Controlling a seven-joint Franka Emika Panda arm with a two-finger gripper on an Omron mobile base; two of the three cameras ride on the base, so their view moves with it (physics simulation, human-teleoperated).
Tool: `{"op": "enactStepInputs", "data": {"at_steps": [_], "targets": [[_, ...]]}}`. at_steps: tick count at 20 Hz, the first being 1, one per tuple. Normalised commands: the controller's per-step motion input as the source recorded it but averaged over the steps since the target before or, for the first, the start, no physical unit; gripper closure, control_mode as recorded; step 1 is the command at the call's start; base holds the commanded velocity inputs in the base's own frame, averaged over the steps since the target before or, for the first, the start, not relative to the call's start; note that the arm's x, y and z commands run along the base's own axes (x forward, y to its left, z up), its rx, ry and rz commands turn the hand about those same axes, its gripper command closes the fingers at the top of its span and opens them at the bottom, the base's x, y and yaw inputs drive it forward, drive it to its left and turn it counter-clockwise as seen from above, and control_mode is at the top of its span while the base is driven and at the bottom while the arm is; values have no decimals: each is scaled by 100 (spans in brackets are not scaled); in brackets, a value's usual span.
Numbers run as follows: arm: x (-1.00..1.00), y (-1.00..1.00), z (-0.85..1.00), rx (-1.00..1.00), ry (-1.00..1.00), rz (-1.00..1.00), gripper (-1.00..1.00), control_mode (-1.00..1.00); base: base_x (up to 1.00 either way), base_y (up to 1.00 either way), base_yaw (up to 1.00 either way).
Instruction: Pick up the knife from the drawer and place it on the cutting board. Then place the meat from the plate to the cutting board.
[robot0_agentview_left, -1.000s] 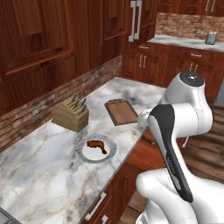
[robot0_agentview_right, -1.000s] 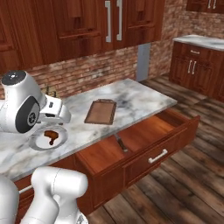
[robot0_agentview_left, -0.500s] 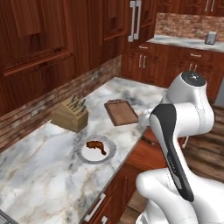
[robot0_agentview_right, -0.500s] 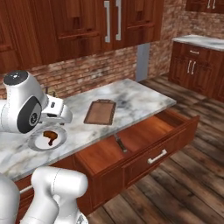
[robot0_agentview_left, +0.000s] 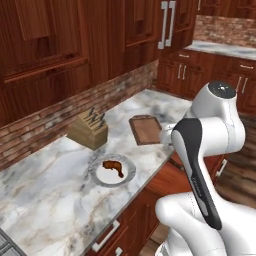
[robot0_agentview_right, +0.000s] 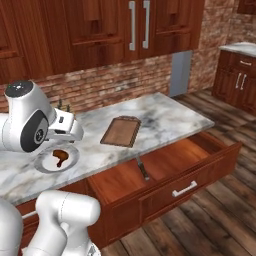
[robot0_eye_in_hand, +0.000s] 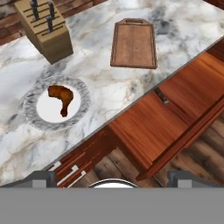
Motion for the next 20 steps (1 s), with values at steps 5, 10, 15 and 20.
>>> {"op": "enactStepInputs", "data": {"at_steps": [5,10,15,20], "targets": [[0,0,0,0,0,0,-100,100,42,-22,14],[0,0,0,0,0,0,-100,100,8,0,0],[0,0,0,0,0,0,-100,100,37,-1,0],[2,-46,-9,2,2,-5,-100,-100,4,-3,0]]}}
